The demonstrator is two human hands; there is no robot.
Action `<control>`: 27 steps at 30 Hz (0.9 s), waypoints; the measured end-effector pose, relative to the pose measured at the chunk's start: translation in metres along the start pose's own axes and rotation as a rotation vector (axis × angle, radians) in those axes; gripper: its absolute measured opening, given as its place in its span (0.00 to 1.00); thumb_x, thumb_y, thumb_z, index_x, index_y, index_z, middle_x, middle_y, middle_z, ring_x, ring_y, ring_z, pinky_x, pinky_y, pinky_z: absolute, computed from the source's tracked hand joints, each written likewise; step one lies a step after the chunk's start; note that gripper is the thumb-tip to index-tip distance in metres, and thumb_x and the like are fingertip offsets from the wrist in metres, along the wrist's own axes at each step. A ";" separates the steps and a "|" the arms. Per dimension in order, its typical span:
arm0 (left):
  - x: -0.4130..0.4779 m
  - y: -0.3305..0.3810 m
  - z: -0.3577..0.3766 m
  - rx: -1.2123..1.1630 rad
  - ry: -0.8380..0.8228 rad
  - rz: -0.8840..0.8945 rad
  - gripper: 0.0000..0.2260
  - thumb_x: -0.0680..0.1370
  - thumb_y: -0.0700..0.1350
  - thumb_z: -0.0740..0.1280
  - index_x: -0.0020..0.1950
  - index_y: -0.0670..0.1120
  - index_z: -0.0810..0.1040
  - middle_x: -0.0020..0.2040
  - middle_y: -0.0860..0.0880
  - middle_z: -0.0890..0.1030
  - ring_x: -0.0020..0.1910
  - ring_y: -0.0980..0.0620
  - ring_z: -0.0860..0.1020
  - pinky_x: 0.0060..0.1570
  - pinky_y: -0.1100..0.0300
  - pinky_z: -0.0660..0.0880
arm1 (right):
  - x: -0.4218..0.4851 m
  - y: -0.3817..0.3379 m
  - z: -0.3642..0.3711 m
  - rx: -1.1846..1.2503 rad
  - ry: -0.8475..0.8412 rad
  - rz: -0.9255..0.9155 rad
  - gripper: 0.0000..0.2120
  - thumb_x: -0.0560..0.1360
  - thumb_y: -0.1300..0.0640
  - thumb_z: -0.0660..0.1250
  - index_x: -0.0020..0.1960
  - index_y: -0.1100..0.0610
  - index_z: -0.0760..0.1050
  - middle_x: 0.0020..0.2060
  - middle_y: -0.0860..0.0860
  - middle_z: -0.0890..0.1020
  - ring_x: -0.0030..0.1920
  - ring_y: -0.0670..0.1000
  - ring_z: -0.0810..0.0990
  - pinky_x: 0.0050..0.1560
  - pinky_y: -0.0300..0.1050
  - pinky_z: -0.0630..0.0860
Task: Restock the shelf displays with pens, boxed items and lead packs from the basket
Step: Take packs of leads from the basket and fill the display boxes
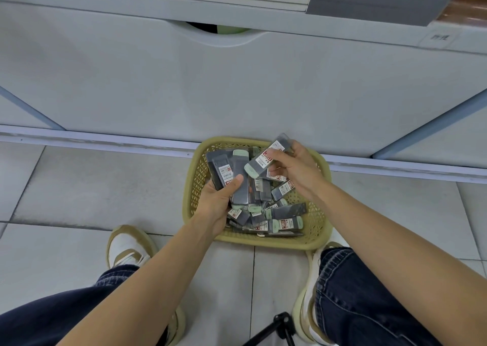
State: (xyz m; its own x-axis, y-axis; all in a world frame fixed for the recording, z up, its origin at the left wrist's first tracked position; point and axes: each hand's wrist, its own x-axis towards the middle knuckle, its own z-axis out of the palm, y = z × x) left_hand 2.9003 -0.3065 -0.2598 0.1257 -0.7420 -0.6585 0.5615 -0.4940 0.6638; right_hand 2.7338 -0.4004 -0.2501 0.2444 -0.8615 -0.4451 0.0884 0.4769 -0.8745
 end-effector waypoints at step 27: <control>-0.004 0.003 -0.001 0.080 -0.154 -0.109 0.10 0.70 0.45 0.73 0.49 0.43 0.81 0.38 0.47 0.85 0.33 0.52 0.82 0.32 0.60 0.79 | -0.004 0.017 -0.008 -0.169 -0.335 0.151 0.06 0.77 0.59 0.68 0.53 0.57 0.76 0.29 0.47 0.69 0.29 0.45 0.66 0.32 0.36 0.69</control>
State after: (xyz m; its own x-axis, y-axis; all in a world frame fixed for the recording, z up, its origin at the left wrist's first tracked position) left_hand 2.9024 -0.3047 -0.2560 -0.0622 -0.7395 -0.6703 0.4975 -0.6051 0.6215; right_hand 2.7266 -0.3905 -0.2644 0.5461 -0.6660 -0.5082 -0.1256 0.5347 -0.8357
